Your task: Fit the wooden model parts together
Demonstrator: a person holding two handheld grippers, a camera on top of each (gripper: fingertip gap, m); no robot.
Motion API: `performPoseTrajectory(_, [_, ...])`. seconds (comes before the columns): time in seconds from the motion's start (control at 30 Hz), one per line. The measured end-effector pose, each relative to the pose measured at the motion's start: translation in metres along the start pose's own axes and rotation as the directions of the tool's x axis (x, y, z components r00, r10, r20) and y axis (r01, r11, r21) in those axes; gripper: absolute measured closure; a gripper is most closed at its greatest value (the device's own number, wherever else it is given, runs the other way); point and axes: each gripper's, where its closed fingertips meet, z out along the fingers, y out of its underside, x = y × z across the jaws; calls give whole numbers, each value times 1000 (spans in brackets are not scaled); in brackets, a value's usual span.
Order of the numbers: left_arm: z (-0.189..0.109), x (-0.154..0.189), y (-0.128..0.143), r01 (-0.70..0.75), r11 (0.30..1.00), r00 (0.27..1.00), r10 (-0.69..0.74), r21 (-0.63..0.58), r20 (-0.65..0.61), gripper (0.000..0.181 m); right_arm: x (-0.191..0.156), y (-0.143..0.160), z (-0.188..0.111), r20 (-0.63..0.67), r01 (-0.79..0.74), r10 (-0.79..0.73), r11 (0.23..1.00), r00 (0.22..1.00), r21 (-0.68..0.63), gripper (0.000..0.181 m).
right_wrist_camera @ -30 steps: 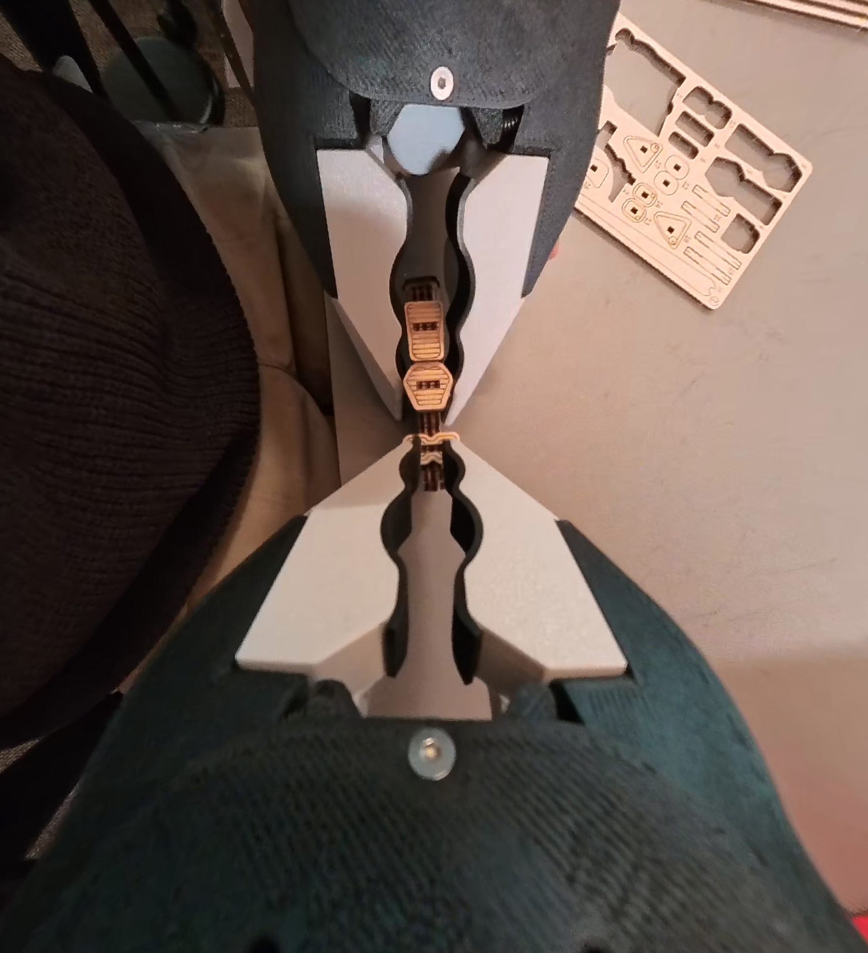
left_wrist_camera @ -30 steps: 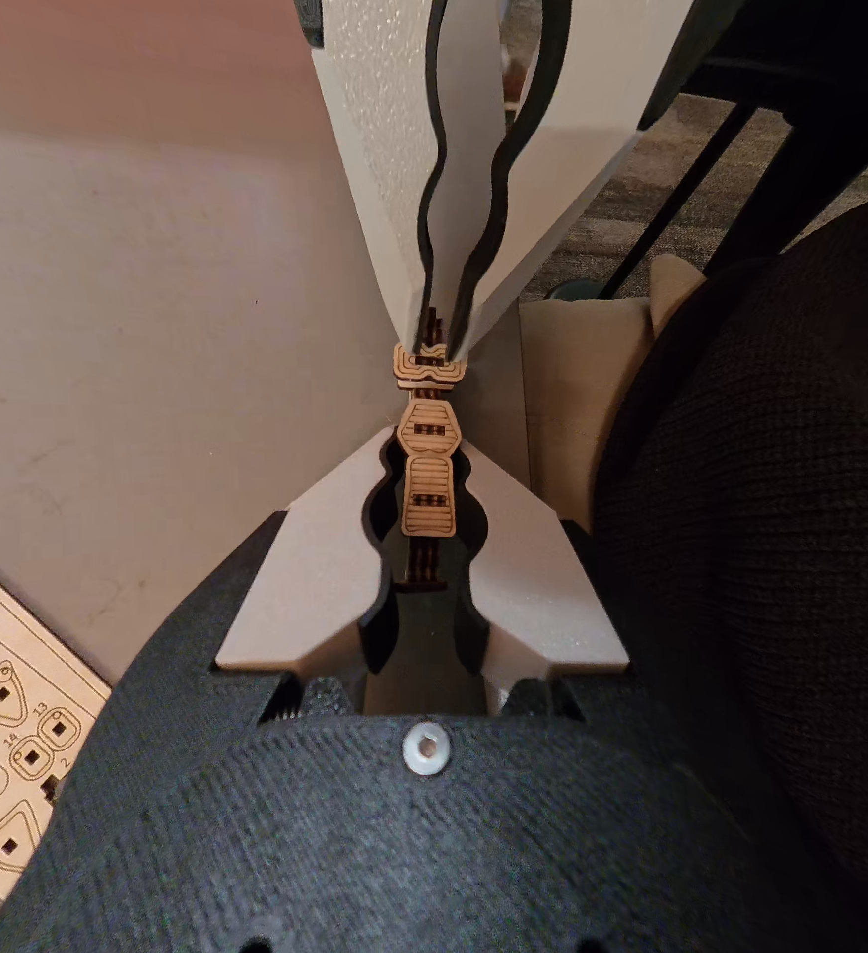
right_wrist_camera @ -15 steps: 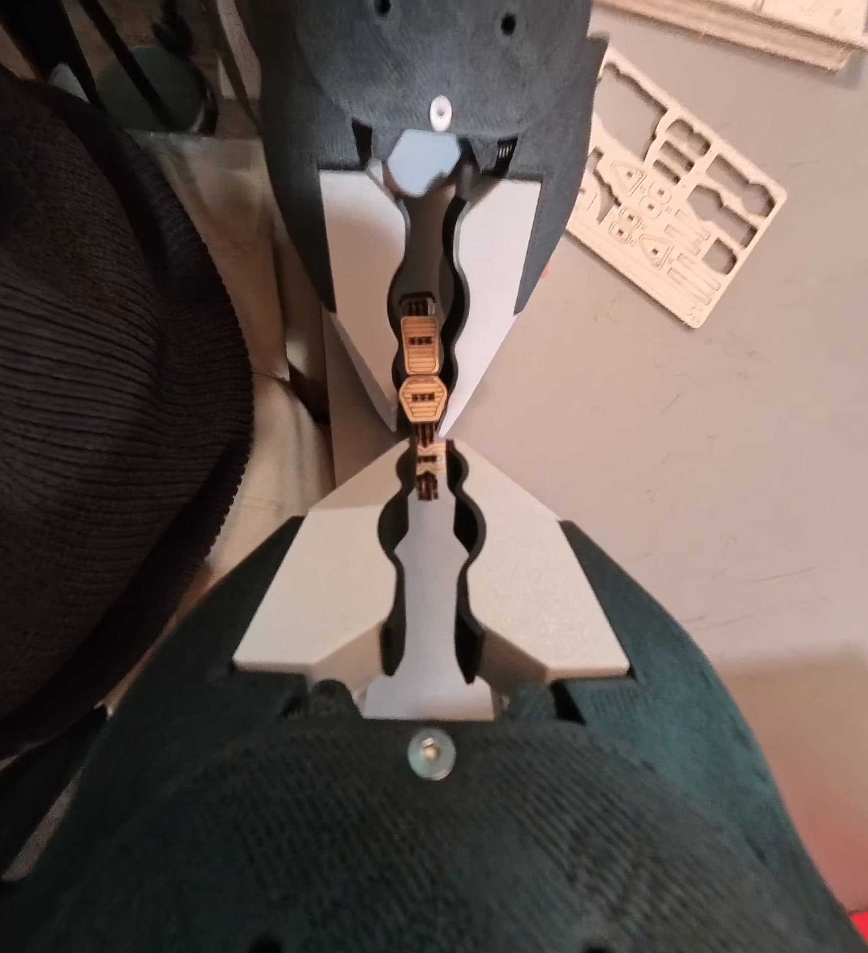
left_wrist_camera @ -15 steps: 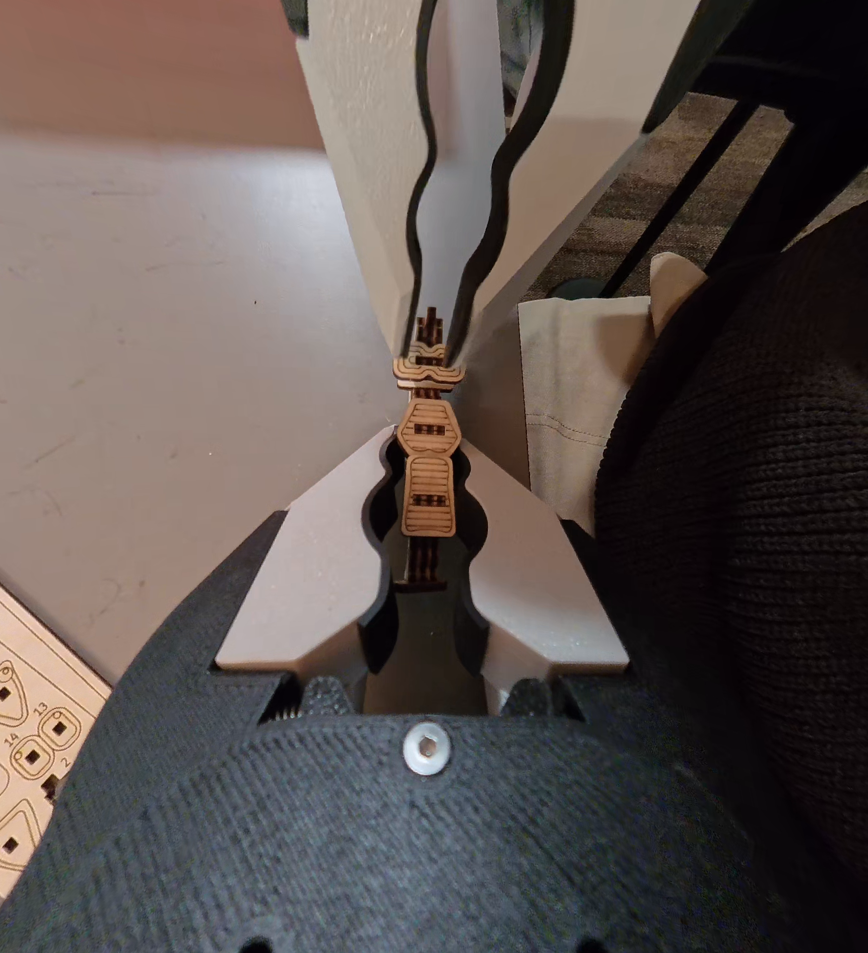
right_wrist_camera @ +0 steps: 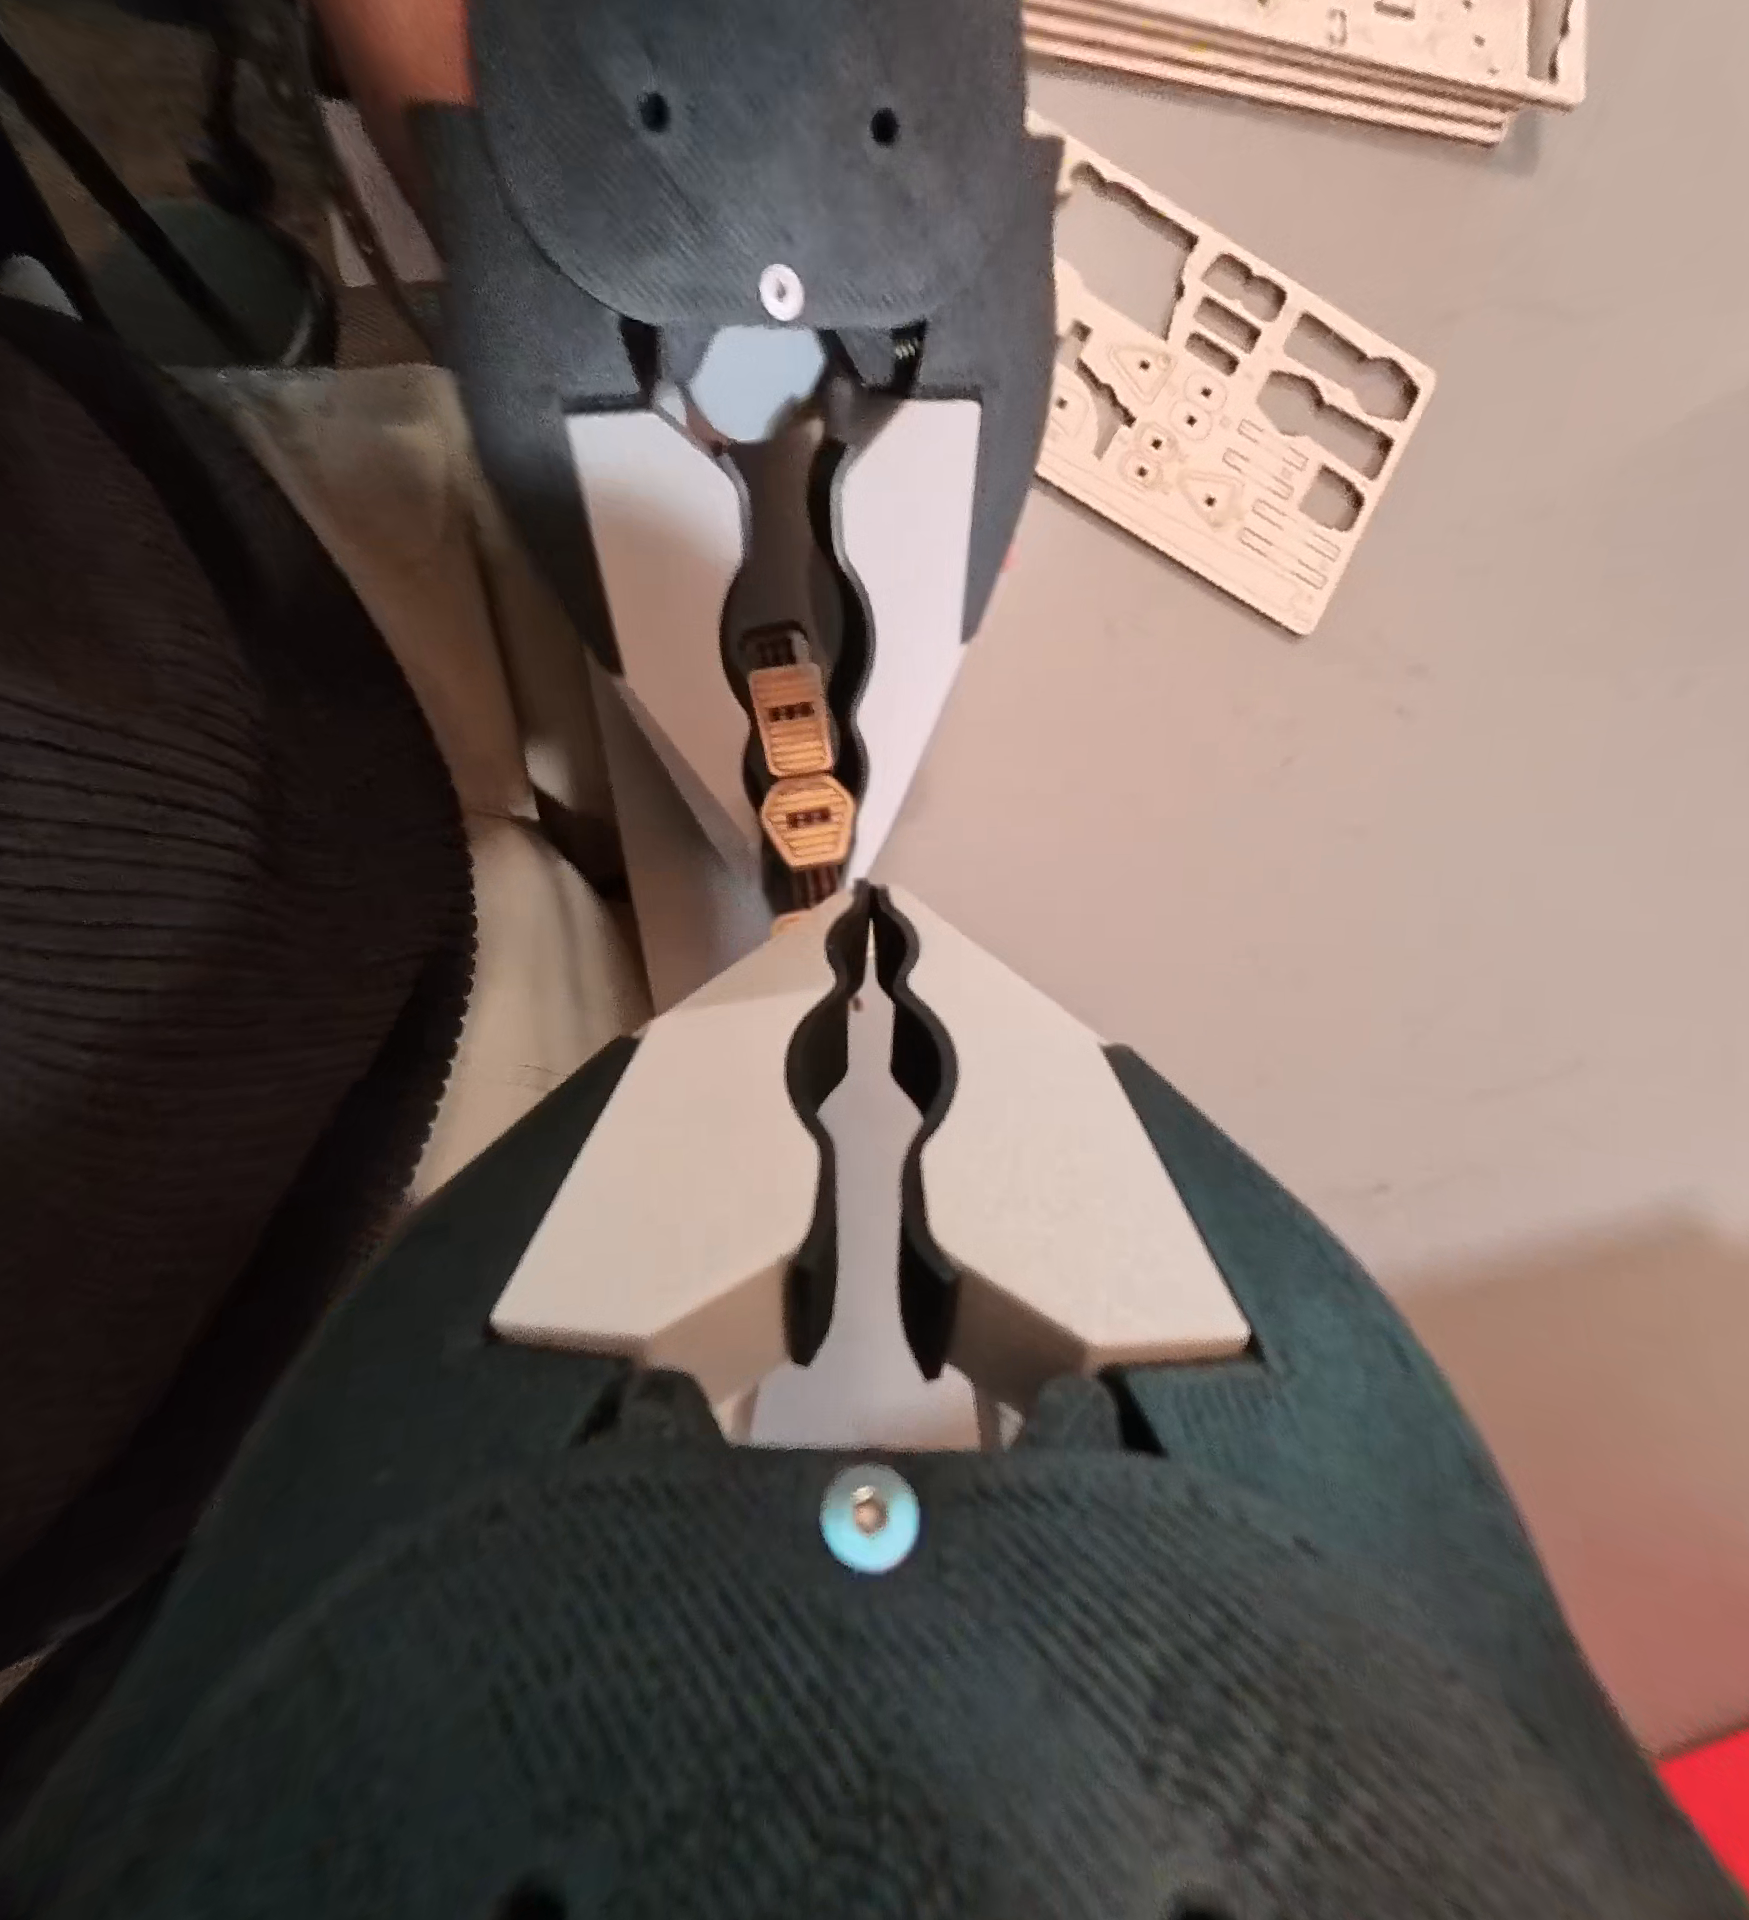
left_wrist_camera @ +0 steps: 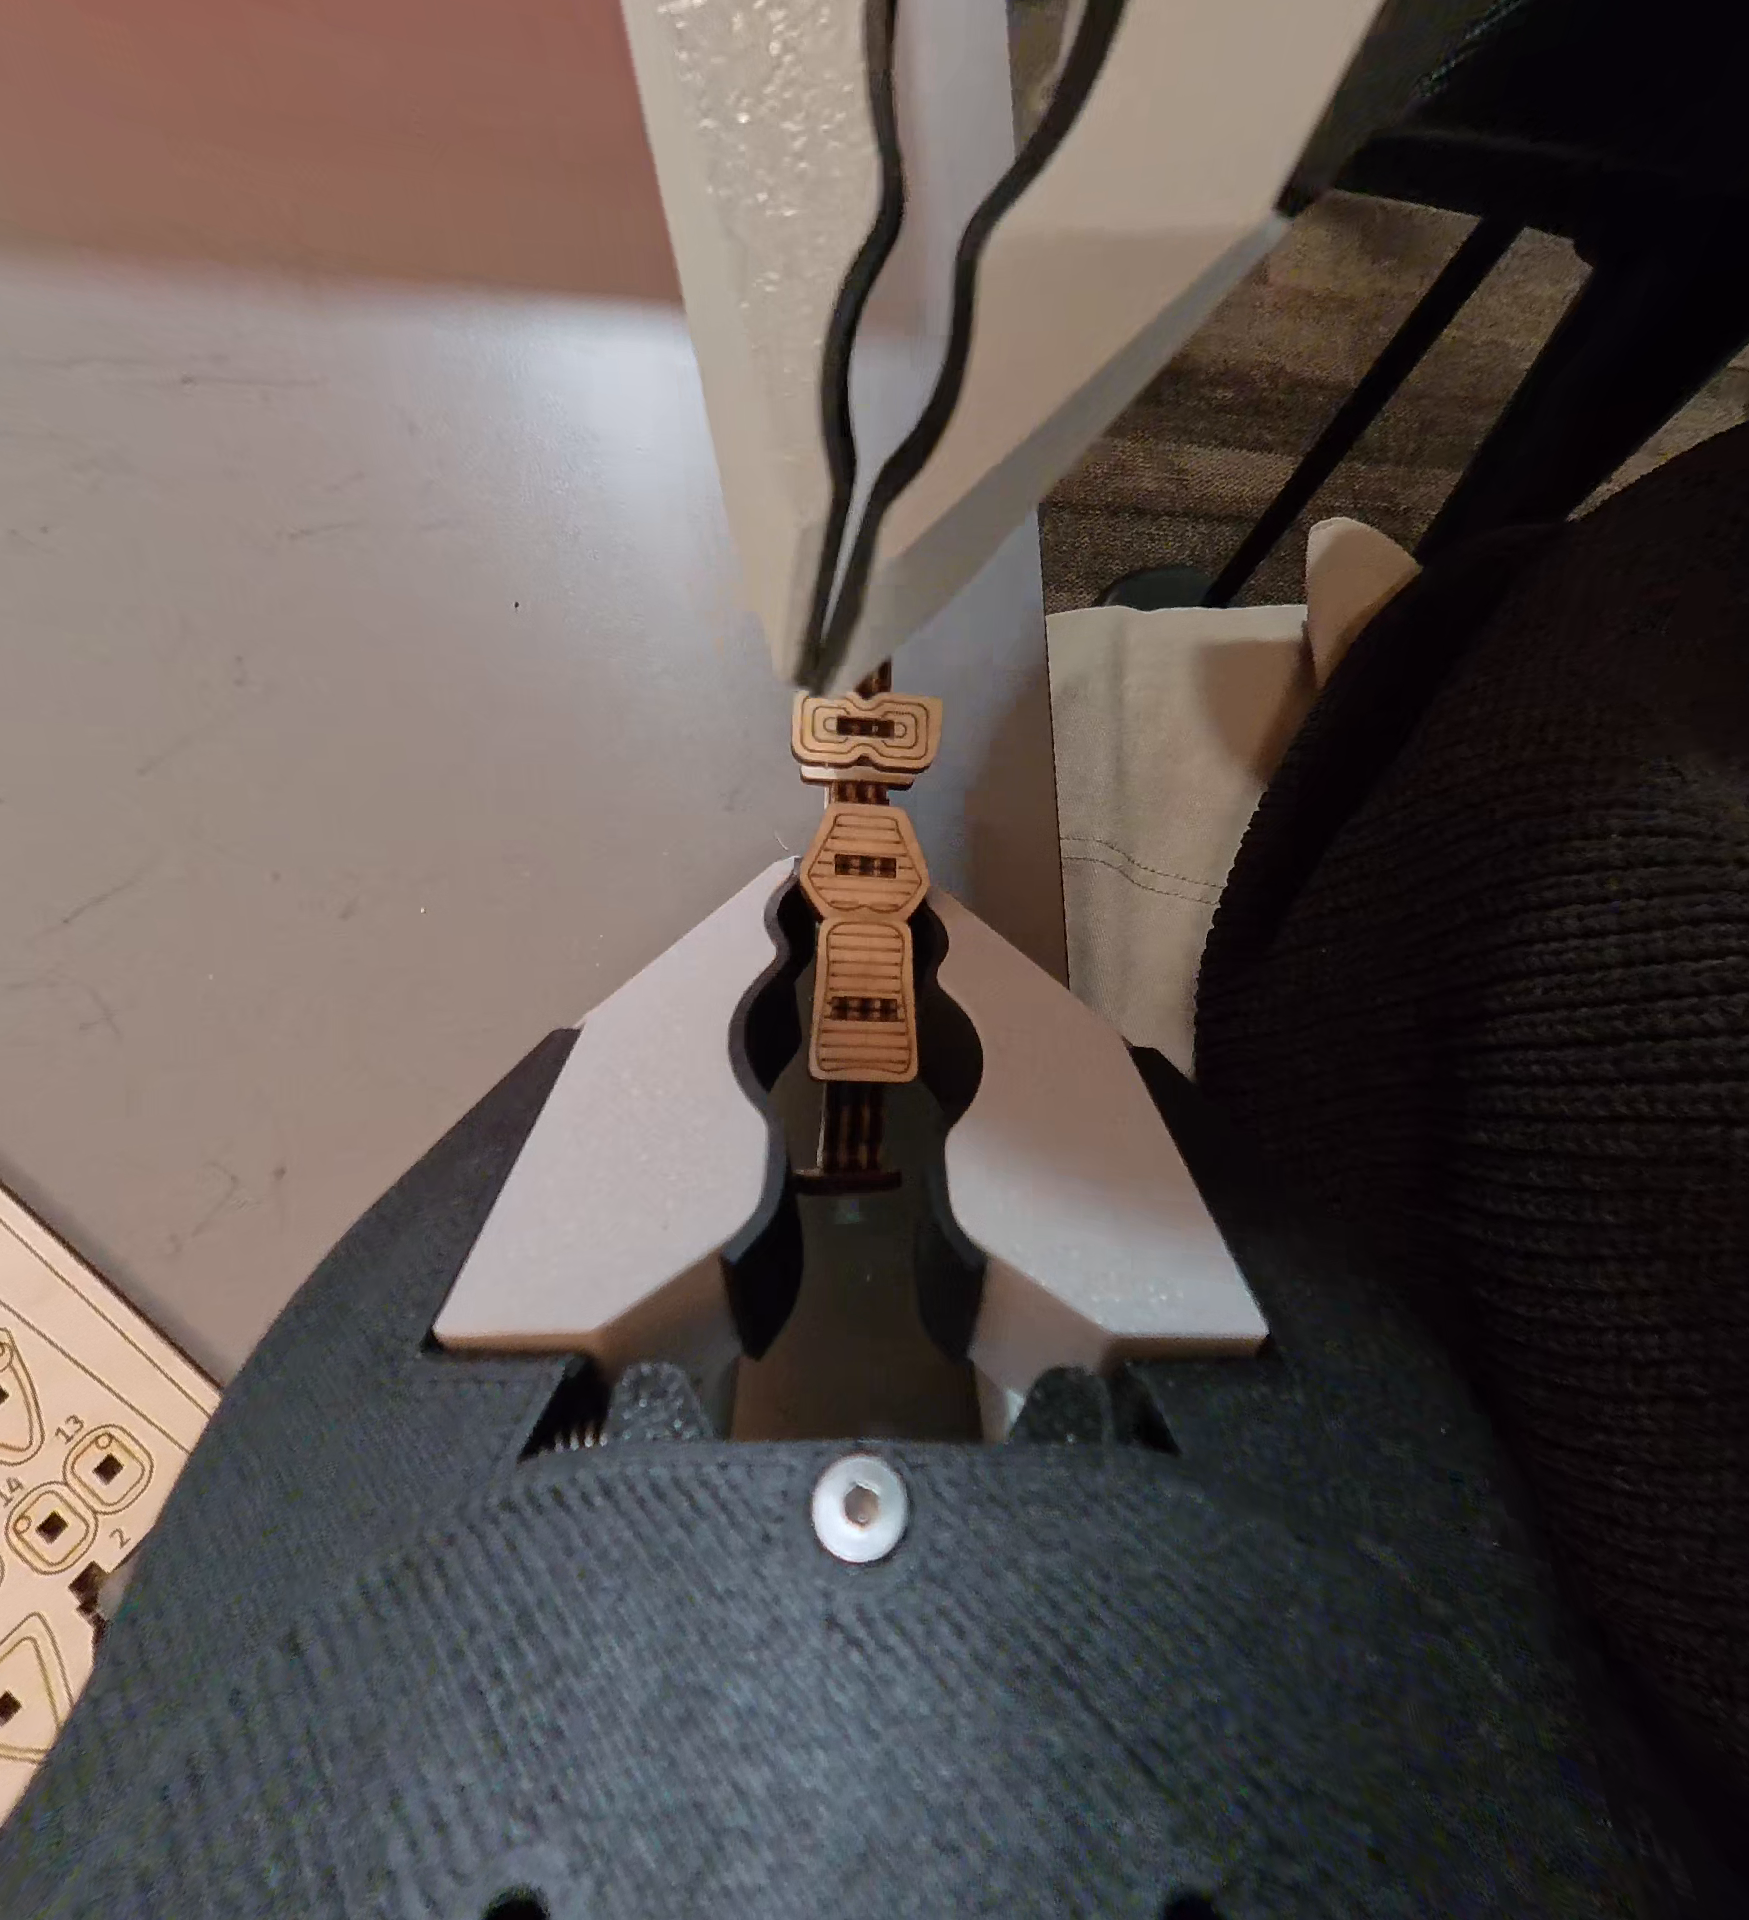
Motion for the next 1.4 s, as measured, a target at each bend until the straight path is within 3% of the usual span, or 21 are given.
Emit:
performPoseTrajectory(0.03, [0, 0, 0, 0, 1000, 1000, 0, 0, 0, 165, -3, -2, -1, 7, 8, -8, 1000, 1000, 6, 181])
performPoseTrajectory(0.23, [0, 0, 0, -1, 1000, 1000, 1, -1, 0, 165, -8, 6, 2, 70, -18, 20, 999, 997, -39, 166])
performPoseTrajectory(0.47, [0, 0, 0, -2, 1000, 1000, 2, -2, 0, 165, -6, -7, -5, 60, 5, -6, 1000, 998, 5, 181])
performPoseTrajectory(0.7, [0, 1, 0, 1, 1000, 1000, -1, -2, 0, 165, -6, 3, 2, 58, -44, 47, 997, 997, -55, 181])
performPoseTrajectory(0.87, [0, 0, 0, 2, 1000, 1000, -2, -2, -1, 165, -8, -3, -1, 53, -35, 36, 999, 998, -26, 181])
performPoseTrajectory(1.0, [0, 0, 0, 2, 1000, 1000, -2, -1, 2, 165, -11, 11, 9, 68, -36, 42, 995, 997, -97, 181])
performPoseTrajectory(1.23, [1, 1, 0, 1, 1000, 1000, -1, -2, -1, 165, -2, 1, -6, 22, -35, 36, 998, 999, -46, 181])
performPoseTrajectory(1.4, [1, 1, 0, 1, 1000, 1000, -1, -2, -2, 165, -10, 11, 6, 52, -35, 40, 995, 998, -90, 181])
